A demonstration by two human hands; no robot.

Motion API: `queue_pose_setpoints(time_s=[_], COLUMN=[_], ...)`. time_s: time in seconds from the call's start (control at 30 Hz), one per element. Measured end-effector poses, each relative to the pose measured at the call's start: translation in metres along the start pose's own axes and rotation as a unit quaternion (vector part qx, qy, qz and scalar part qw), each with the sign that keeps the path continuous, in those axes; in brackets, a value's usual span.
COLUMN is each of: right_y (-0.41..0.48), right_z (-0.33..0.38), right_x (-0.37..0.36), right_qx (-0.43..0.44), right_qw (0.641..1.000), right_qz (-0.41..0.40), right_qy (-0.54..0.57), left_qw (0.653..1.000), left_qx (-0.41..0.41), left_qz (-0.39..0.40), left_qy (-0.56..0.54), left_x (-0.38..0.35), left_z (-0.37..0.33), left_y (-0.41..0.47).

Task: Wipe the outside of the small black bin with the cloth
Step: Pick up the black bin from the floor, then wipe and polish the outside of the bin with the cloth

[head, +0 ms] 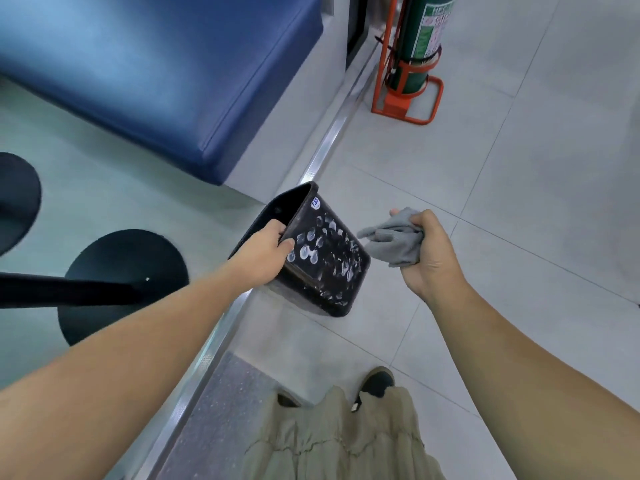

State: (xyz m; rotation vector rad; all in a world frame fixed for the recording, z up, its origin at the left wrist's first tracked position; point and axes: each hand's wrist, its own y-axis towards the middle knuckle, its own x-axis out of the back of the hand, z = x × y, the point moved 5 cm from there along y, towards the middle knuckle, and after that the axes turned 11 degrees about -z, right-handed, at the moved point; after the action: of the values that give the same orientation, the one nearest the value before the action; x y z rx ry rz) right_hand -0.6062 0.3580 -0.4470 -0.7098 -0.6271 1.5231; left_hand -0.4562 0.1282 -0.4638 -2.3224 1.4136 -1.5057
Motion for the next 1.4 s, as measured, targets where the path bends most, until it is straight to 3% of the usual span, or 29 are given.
queue_pose_setpoints(time_s=[0.1, 0.3, 0.47, 0.67, 0.77, 0.97, 1.23, 1.4], right_y=[-0.049, -0.170, -0.275, -0.359, -0.403, -0.465, -0.500, -0.520], right_z=[0.035, 0.101, 0.137, 0.161, 0.179, 0.189, 0.166, 0.151], right_x=[-0.014, -0.054, -0.077, -0.079, -0.077, -0.085, -0.096, -0.093], right_qx=[0.026, 0.166, 0.307, 0.356, 0.416, 0.494, 0.542, 0.554], right_qw=[0.998, 0.965, 0.902, 0.855, 0.806, 0.746, 0.671, 0.644], right_qz=[0.058, 0.114, 0.100, 0.088, 0.097, 0.085, 0.086, 0.108], right_qy=[-0.004, -0.169, -0.288, -0.366, -0.409, -0.439, -0.499, -0.516], left_qw=[0.999, 0.987, 0.964, 0.932, 0.918, 0.885, 0.794, 0.782], left_qx=[0.020, -0.004, -0.052, -0.061, -0.076, -0.070, 0.101, 0.132], left_qz=[-0.033, -0.085, -0.120, -0.173, -0.195, -0.148, -0.105, -0.086], left_qy=[-0.034, -0.133, -0.233, -0.312, -0.337, -0.436, -0.589, -0.603], left_x=[0.032, 0.104, 0.161, 0.219, 0.249, 0.277, 0.283, 0.280], left_z=[-0.026, -0.084, -0.132, -0.161, -0.171, -0.183, -0.189, -0.188], left_y=[-0.040, -0.124, -0.194, -0.253, -0.285, -0.325, -0.353, -0.351])
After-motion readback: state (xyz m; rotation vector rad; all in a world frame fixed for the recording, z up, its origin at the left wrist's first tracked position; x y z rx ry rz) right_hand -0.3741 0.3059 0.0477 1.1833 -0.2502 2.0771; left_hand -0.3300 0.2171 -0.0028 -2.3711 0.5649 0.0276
